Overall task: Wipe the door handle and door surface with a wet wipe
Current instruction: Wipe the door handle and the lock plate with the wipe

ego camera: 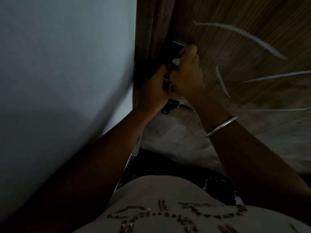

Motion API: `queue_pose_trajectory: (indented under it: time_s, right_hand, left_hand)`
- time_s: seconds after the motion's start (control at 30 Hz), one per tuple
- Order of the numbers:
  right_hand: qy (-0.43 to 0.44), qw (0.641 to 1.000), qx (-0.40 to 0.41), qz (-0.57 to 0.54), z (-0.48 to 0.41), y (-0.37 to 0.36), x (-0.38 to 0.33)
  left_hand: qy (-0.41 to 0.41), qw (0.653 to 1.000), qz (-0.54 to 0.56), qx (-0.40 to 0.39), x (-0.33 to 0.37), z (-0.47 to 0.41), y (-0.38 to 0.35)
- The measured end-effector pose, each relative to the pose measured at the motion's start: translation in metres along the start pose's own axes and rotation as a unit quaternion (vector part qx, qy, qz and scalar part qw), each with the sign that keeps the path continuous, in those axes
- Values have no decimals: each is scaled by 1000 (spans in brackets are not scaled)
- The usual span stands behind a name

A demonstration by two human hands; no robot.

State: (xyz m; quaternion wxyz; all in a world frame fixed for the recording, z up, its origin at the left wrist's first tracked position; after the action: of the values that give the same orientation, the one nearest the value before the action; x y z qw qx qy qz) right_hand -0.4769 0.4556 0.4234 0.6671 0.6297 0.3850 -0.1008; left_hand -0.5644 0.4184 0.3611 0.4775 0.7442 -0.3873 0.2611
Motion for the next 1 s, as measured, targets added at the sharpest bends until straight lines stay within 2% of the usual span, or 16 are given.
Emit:
queue_pose_trajectory:
  time_s: [0.13, 0.3, 0.47, 0.6, 0.8, 1.0]
  right_hand:
    - [10, 999, 1, 49, -1, -2, 1]
    - [48, 993, -45, 101, 3, 3, 3]
    - [62, 978, -63, 189, 17, 26, 22]
    - [53, 981, -83, 166, 22, 36, 31]
    - [25, 986, -6, 166, 29, 32, 25]
    - [39, 993, -34, 103, 7, 9, 3]
  left_hand:
    - [1, 1000, -11, 0, 1, 0, 2]
    - [16, 997, -61, -37, -5, 5, 2]
    - [31, 998, -35, -50, -6, 7, 3]
    - [30, 998, -21, -43, -5, 6, 4]
    - [36, 998, 14, -56, -7, 8, 3]
    - [29, 999, -23, -27, -4, 9, 2]
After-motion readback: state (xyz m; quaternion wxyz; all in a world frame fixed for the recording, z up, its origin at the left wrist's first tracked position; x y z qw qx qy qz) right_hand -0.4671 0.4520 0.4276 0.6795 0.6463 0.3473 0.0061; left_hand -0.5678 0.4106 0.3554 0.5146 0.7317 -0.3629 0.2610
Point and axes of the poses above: each hand's wrist, its own z-axis away from the middle knuckle, its own y-axis out of the back of the hand, x = y × z, the point moved 5 cm from there along -z, towards the middle knuckle, and after that the axes turned 15 degrees about -x, right-handed, at the moved point
